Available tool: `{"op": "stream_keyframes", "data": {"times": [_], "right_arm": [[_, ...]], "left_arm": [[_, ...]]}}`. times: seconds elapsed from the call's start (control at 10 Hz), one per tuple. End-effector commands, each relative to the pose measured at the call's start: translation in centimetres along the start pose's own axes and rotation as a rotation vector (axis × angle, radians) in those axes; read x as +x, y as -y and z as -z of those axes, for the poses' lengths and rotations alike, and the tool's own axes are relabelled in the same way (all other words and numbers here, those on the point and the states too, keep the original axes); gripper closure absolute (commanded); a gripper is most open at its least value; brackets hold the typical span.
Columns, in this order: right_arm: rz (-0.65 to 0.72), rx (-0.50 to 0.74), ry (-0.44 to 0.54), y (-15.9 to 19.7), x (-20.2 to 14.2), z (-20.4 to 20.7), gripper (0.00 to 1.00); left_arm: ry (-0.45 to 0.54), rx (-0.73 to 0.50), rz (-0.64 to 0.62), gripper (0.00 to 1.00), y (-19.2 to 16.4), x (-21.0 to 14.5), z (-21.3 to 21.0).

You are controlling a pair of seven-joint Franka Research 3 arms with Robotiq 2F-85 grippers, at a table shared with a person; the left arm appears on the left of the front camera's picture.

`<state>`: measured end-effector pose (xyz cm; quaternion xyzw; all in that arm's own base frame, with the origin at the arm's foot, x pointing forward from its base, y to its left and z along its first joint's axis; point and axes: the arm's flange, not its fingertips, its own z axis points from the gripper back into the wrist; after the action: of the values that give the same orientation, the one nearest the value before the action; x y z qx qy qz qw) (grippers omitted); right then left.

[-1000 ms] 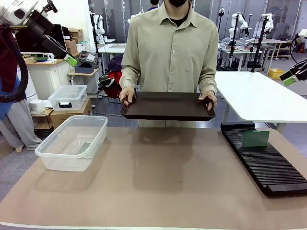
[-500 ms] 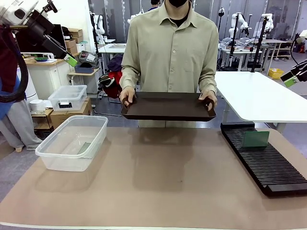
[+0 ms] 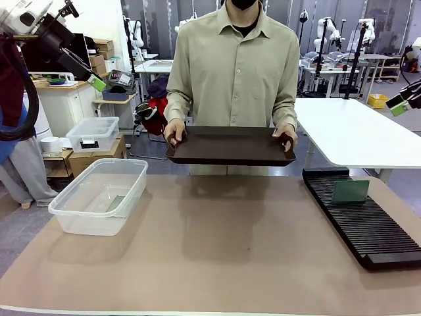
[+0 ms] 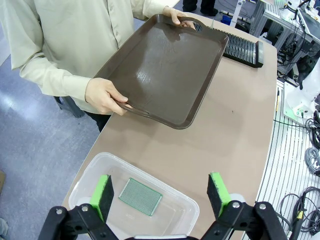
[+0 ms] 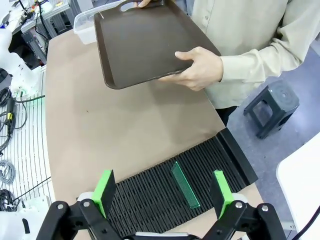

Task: Sort PCBs into racks and boxes based on the side picked up.
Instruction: If the short side of the Blank PCB is picked up, insert it into the PCB Rack ; if the long side is picked up, place it in the Organizing box.

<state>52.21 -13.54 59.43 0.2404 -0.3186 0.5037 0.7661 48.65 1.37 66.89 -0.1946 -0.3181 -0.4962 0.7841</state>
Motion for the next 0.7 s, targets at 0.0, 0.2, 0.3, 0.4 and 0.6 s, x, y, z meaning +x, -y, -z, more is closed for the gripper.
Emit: {"op": "stream_keyframes", "data": {"times": [0.0,0.2,0.3,0.4,0.6], "right_arm": [[-0.024,-0.025,0.036,-0.6,0.7,-0.2,0.00],[-0.039,-0.050,0.052,-0.5,1.3,-1.1,0.00],[-0.043,-0.063,0.064,-0.7,1.5,-1.1,0.00],[-0.047,-0.059,0.065,-0.7,1.6,-1.2,0.00],[-0.026,-0.042,0.039,-0.5,1.7,-1.7,0.00]], "left_arm": [[-0.001,-0.001,0.002,0.00,0.2,-0.1,0.0],[-0.001,-0.001,0.002,0.00,0.2,-0.1,0.0],[-0.001,-0.001,0.002,0.00,0.2,-0.1,0.0],[-0.001,-0.001,0.002,0.00,0.2,-0.1,0.0],[-0.001,-0.001,0.002,0.00,0.2,-0.1,0.0]]}}
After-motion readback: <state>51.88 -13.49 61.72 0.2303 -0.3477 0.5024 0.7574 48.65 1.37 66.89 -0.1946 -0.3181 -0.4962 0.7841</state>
